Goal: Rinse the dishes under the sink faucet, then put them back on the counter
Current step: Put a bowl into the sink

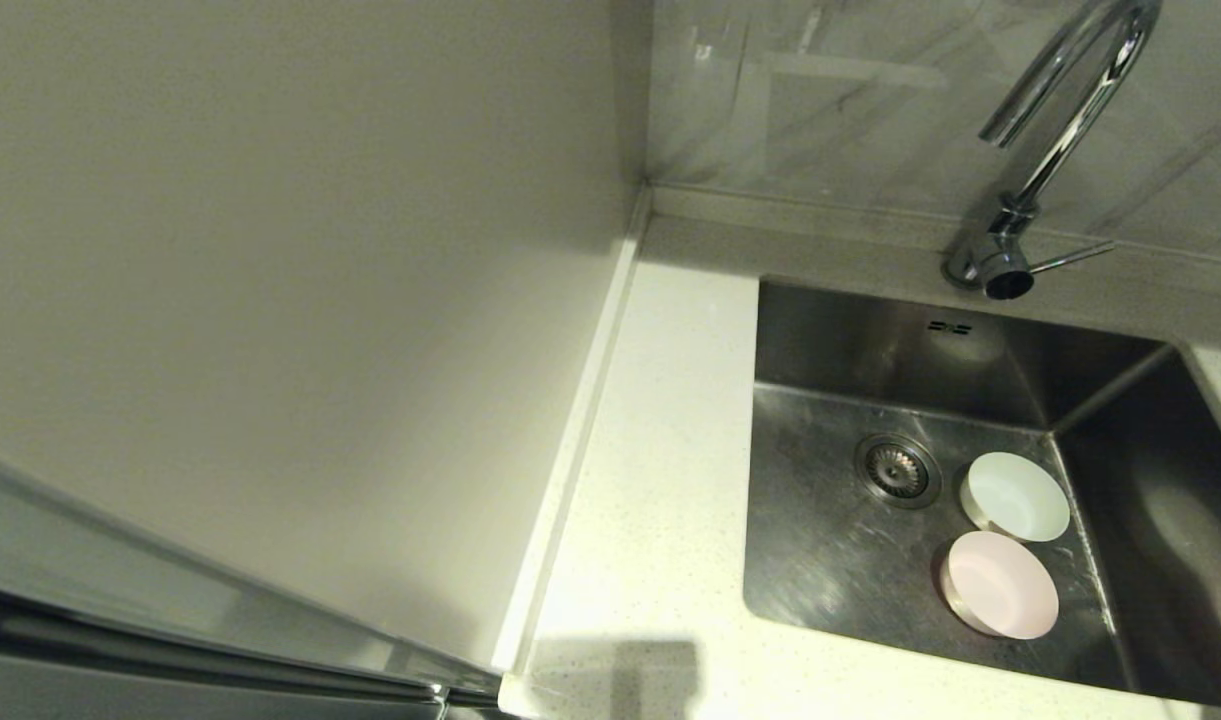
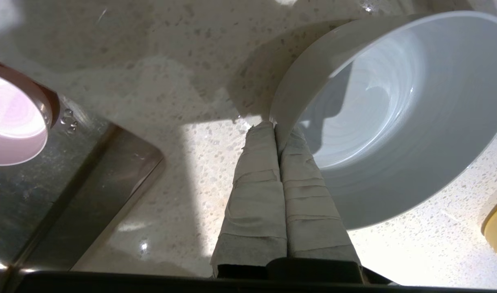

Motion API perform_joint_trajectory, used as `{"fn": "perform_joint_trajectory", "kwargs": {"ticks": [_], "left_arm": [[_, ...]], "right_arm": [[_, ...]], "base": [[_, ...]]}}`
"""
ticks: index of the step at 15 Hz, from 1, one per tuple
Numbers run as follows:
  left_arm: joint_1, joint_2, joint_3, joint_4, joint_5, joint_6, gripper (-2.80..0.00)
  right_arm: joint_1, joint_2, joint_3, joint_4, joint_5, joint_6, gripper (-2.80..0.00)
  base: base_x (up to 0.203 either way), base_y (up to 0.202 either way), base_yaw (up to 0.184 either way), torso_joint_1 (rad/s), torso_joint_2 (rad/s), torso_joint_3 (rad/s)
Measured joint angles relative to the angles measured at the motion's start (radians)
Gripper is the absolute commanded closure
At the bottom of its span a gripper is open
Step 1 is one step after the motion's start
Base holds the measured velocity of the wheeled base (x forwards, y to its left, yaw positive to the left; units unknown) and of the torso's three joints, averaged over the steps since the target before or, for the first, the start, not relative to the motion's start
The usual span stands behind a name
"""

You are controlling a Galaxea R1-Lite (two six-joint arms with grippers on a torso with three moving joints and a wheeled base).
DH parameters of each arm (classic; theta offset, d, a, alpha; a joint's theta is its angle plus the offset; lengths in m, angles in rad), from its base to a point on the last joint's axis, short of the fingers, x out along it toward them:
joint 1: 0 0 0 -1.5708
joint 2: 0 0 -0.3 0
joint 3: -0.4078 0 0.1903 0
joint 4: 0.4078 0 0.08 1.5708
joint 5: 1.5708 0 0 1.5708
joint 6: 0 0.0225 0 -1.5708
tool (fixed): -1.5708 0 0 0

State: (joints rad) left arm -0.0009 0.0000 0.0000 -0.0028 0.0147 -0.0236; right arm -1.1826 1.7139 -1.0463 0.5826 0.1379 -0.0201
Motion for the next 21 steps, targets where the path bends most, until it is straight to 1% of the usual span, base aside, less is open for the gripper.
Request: {"fn": "perform_joint_trajectory", "kwargs": {"ticks": [2, 4, 5, 6, 9, 12, 14, 16, 18, 19, 20, 21], "left_arm": [[0.000, 0.000, 0.000, 0.000, 0.000, 0.000, 0.00], [0.000, 0.000, 0.000, 0.000, 0.000, 0.000, 0.00], [0.000, 0.000, 0.000, 0.000, 0.000, 0.000, 0.00], [0.000, 0.000, 0.000, 0.000, 0.000, 0.000, 0.00], [0.001, 0.000, 0.000, 0.000, 0.000, 0.000, 0.00], [0.000, 0.000, 0.000, 0.000, 0.000, 0.000, 0.00], [0.000, 0.000, 0.000, 0.000, 0.000, 0.000, 0.00], [0.001, 0.000, 0.000, 0.000, 0.000, 0.000, 0.00], [0.000, 0.000, 0.000, 0.000, 0.000, 0.000, 0.00], [0.000, 0.000, 0.000, 0.000, 0.000, 0.000, 0.00], [0.000, 0.000, 0.000, 0.000, 0.000, 0.000, 0.00], [0.000, 0.000, 0.000, 0.000, 0.000, 0.000, 0.00]], "right_arm": [[0.002, -0.027, 0.005, 0.012, 0.018, -0.008, 0.00], [0.021, -0.083, 0.009, 0.042, 0.057, -0.034, 0.00], [0.048, -0.113, 0.006, 0.065, 0.066, -0.039, 0.00], [0.091, -0.149, -0.004, 0.081, 0.071, -0.041, 0.00], [0.267, -0.242, -0.070, 0.143, 0.063, -0.027, 0.00], [0.523, -0.308, -0.155, 0.258, 0.030, 0.047, 0.00], [0.734, -0.322, -0.195, 0.285, -0.048, 0.127, 0.00], [0.947, -0.304, -0.218, 0.256, -0.173, 0.214, 0.00], [1.145, -0.252, -0.214, 0.168, -0.330, 0.281, 0.00], [1.227, -0.212, -0.201, 0.105, -0.412, 0.301, 0.00], [1.291, -0.165, -0.189, 0.030, -0.489, 0.311, 0.00], [1.335, -0.116, -0.179, -0.042, -0.552, 0.315, 0.00]], "base": [[0.000, 0.000, 0.000, 0.000, 0.00, 0.000], [0.000, 0.000, 0.000, 0.000, 0.00, 0.000], [0.000, 0.000, 0.000, 0.000, 0.00, 0.000], [0.000, 0.000, 0.000, 0.000, 0.00, 0.000], [0.000, 0.000, 0.000, 0.000, 0.00, 0.000], [0.000, 0.000, 0.000, 0.000, 0.00, 0.000], [0.000, 0.000, 0.000, 0.000, 0.00, 0.000], [0.000, 0.000, 0.000, 0.000, 0.00, 0.000], [0.000, 0.000, 0.000, 0.000, 0.00, 0.000], [0.000, 0.000, 0.000, 0.000, 0.00, 0.000], [0.000, 0.000, 0.000, 0.000, 0.00, 0.000], [0.000, 0.000, 0.000, 0.000, 0.00, 0.000]]}}
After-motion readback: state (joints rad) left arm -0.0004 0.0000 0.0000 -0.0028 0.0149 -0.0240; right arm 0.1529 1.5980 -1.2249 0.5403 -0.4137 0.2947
